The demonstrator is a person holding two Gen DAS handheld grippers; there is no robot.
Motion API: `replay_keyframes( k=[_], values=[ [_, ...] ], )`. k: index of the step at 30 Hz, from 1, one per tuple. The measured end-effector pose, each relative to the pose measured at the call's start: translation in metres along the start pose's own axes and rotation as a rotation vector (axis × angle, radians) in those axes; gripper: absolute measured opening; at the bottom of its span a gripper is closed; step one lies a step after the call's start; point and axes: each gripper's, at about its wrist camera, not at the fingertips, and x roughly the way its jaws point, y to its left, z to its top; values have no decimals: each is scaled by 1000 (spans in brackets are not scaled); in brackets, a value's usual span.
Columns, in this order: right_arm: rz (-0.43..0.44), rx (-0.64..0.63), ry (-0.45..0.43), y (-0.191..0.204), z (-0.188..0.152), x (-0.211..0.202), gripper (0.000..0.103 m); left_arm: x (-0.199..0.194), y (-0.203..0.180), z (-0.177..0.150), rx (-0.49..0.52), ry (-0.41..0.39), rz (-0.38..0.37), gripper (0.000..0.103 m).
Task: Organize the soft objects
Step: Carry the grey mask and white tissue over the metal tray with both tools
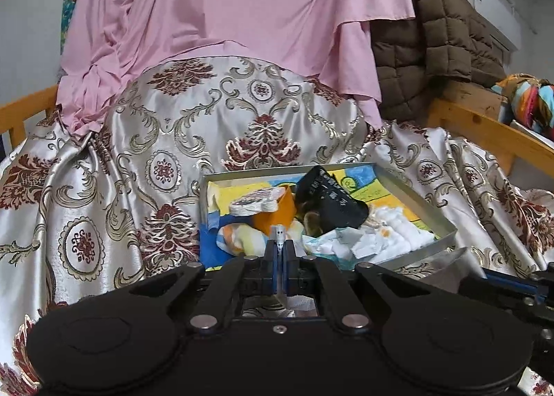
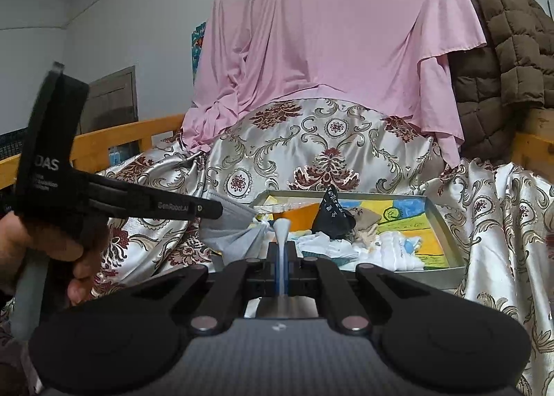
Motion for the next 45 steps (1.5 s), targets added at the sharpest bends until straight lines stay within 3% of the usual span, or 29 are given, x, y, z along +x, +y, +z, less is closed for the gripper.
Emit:
replay_keyframes(
  k=[10, 17, 23, 29, 36, 45],
  values=[
    [4, 22, -32, -5, 10, 0, 2, -13, 9, 23, -73, -64, -37, 1],
    [-14, 36, -72, -11, 49, 2, 2, -9, 11, 48, -62, -145, -74, 2],
    [-26, 37, -53, -24, 99, 47, 2, 27, 15, 59, -52, -153, -87, 2],
    [-87, 32, -22, -40, 127, 109, 2, 68, 17, 56, -126, -147, -124, 2],
    [-168, 101, 44, -67, 118, 170, 2, 102, 16, 40, -152, -101, -148, 2],
    [-276, 147, 94, -89, 104, 200, 2, 119, 15, 29, -164, -61, -183, 2]
  ],
)
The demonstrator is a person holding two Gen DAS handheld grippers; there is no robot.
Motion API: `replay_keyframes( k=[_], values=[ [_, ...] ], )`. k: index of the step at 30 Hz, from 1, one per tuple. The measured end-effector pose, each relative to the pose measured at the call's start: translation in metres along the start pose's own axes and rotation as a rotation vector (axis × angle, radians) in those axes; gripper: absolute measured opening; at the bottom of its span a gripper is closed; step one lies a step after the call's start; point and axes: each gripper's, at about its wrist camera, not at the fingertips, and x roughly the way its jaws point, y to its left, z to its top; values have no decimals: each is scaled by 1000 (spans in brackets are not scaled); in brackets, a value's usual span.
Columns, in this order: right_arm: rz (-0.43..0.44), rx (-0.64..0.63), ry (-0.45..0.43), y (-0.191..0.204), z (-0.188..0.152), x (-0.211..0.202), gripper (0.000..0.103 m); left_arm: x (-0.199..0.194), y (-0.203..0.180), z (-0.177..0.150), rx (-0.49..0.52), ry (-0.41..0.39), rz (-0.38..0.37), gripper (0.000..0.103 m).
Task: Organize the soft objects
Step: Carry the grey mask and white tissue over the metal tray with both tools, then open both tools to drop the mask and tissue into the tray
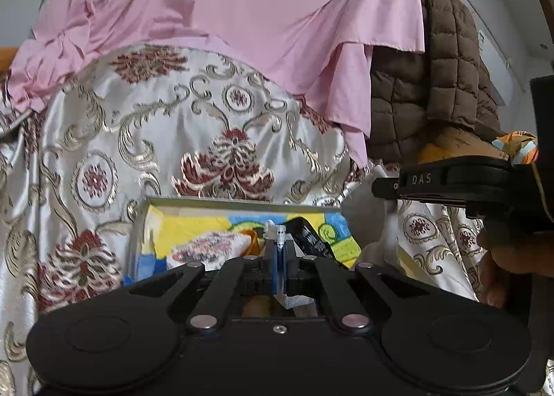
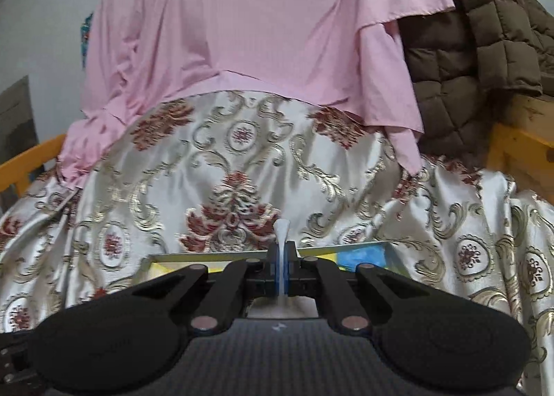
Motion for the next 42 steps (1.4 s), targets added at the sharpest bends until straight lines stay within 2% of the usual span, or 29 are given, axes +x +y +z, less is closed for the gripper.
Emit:
replay_keyframes(
  k=[9, 14, 18, 25, 28, 30, 32, 38, 42],
  values=[
    [-113, 59, 77, -26, -12, 13, 3, 9, -2, -10, 11, 56, -16, 3],
    [-157, 39, 123, -35, -24, 14, 7, 13, -4, -14, 10, 85, -21, 4],
    [-157, 32, 146, -37, -32, 10, 13, 12, -6, -16, 21, 92, -22, 5],
    [-142, 27, 150, -37, -32, 3, 17, 11, -11, -17, 35, 106, -31, 10],
    [-132, 29, 149, -37, -31, -1, 26, 9, -14, -17, 40, 111, -33, 18],
    [-126, 29, 151, -38, -30, -4, 42, 8, -15, -17, 38, 113, -31, 20],
    [-122, 31, 148, -38, -29, -9, 52, 4, -17, -16, 36, 111, -28, 21],
    [-110, 40, 126, -41, -24, -30, 71, -13, -22, -10, 30, 97, -26, 33],
    [-105, 43, 106, -45, -18, -49, 79, -29, -30, -4, 35, 80, -22, 42]
  ],
)
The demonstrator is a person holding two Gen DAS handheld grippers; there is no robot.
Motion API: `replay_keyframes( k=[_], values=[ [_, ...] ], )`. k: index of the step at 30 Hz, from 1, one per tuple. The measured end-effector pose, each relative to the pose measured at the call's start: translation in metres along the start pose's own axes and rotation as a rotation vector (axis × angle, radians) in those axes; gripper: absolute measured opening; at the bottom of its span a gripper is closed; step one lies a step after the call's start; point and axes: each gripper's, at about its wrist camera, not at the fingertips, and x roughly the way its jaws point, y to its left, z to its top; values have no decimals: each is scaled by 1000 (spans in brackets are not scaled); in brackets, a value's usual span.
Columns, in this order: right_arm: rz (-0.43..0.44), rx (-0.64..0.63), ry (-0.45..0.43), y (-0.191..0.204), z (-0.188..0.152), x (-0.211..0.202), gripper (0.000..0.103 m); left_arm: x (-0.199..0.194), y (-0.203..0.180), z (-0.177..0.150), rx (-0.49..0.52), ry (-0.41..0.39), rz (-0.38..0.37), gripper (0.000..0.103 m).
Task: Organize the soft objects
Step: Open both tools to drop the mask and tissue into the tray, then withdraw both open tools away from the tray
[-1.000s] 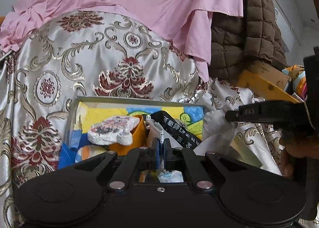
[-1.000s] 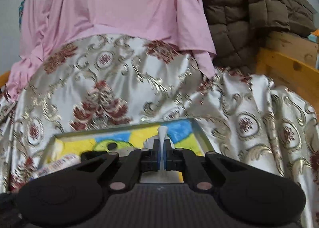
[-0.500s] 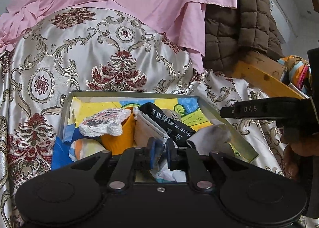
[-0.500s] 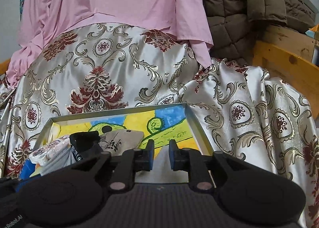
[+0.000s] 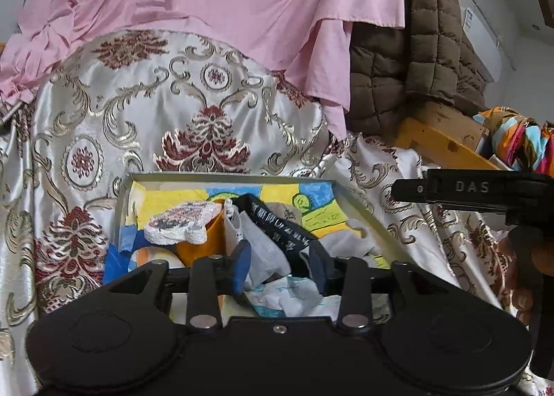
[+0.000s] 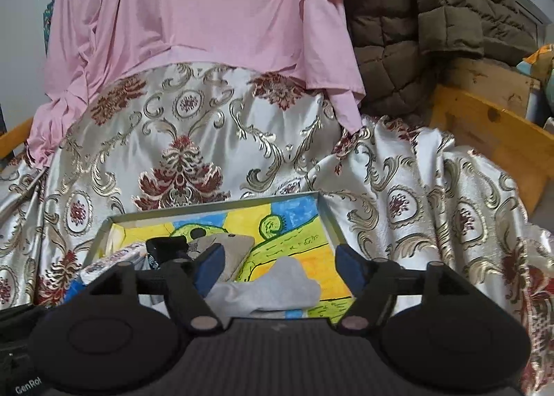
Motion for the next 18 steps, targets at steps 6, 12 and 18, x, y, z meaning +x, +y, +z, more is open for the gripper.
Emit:
replay_keyframes(
  k=[6, 12, 18],
  values=[
    [14, 6, -40, -8, 7, -35, 89, -32, -8, 8, -20, -26, 23, 58],
    [33, 22, -81, -15, 8, -73, 94, -68, -13, 14, -35, -43, 45, 66],
    [61, 6, -130, -13, 0, -113, 98, -110, -17, 17, -53, -83, 88, 75]
  ],
)
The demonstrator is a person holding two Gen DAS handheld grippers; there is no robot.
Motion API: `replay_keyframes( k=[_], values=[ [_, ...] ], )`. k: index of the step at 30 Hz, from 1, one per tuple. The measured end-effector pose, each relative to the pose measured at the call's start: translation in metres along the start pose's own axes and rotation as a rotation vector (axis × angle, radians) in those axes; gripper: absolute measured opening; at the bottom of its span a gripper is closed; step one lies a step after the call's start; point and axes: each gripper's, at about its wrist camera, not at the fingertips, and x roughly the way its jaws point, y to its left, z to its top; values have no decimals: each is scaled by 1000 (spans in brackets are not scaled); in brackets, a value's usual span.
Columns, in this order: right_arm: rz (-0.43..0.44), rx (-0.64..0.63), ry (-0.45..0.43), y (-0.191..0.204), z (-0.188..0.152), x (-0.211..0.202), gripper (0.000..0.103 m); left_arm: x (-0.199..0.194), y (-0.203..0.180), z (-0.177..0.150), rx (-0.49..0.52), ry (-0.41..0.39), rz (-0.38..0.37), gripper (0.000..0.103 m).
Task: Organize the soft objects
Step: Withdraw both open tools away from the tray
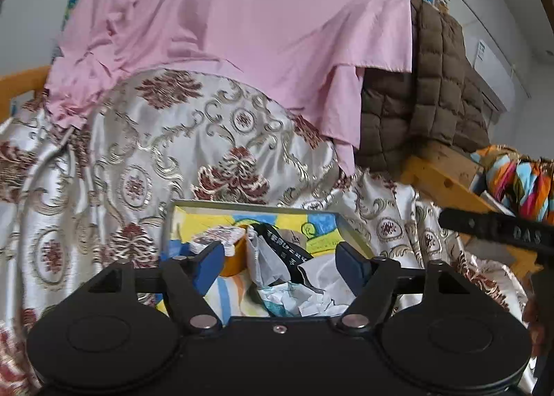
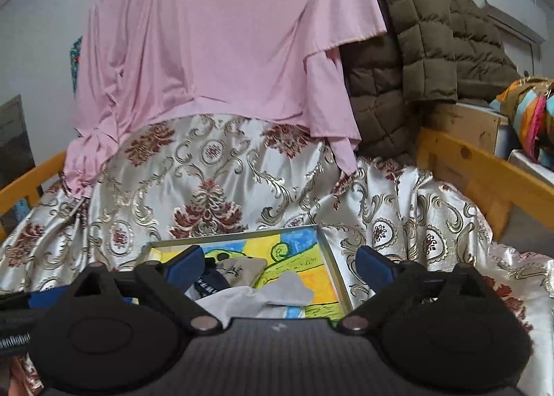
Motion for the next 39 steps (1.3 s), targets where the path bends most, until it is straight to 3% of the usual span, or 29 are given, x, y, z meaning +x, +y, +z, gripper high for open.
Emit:
replay_keyframes(
  k=[2, 12, 19, 26, 39],
  values=[
    [10, 1, -13, 1, -3, -13, 99, -16, -3, 0, 9, -17, 18, 81],
    [34, -53, -56, 15, -26, -83, 102, -90, -15, -18, 44, -75, 49, 90],
    [67, -24, -54, 21, -50, -125, 102, -127, -11, -33, 31, -88, 82, 94],
    [68, -10, -64, 25, -72, -158, 103, -160, -10, -62, 31, -41, 131, 101],
    [45, 94, 10, 36, -135, -197, 103, -198, -2, -105, 9, 47, 215, 102]
  ],
)
